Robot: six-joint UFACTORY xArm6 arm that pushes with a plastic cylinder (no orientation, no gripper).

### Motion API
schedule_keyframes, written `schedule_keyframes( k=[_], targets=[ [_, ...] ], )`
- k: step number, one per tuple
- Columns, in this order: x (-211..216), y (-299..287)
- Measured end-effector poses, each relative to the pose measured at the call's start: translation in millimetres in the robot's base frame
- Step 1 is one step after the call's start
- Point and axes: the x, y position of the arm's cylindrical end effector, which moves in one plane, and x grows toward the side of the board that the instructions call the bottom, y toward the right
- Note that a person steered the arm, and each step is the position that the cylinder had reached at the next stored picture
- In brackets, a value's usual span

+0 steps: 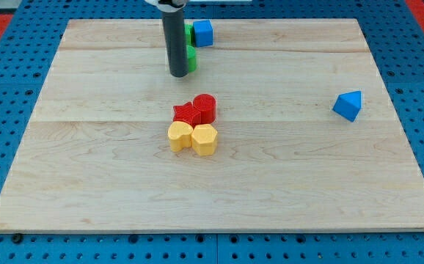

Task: Push the blue triangle towards the group of blocks

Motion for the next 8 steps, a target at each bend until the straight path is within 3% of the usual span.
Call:
schedule_keyframes(
  k=[3,5,7,8],
  targets=[
    [-25,42],
    [-5,191],
    [52,348],
    [80,328]
  ],
)
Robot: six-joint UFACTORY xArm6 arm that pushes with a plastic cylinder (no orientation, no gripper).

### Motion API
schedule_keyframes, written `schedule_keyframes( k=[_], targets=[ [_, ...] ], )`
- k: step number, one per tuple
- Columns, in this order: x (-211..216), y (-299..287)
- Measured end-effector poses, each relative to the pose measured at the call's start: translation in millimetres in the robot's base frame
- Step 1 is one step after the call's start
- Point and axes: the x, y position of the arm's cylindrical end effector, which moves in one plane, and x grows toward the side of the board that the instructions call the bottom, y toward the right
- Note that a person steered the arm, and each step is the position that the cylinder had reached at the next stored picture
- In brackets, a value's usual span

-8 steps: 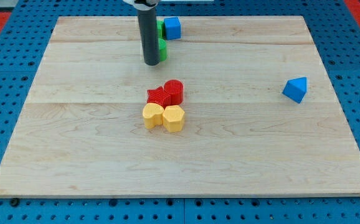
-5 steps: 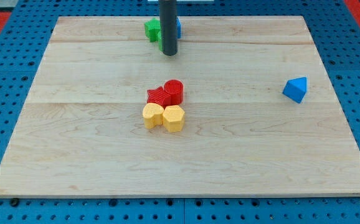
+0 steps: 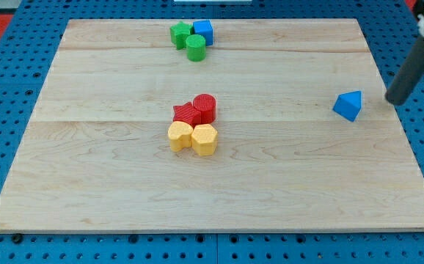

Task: Push the blue triangle towards the group of blocks

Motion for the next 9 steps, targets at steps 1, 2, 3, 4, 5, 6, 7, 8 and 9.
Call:
schedule_keyframes(
  k=[1,2,3,4,5,6,7,8,9],
  targets=[
    [21,-43],
    [28,-82],
    [-17,-87],
    [-46,-107],
    [-46,-159],
    [-47,-195],
    [-49,-235],
    [-54,-278],
    [-72,-311]
  ],
)
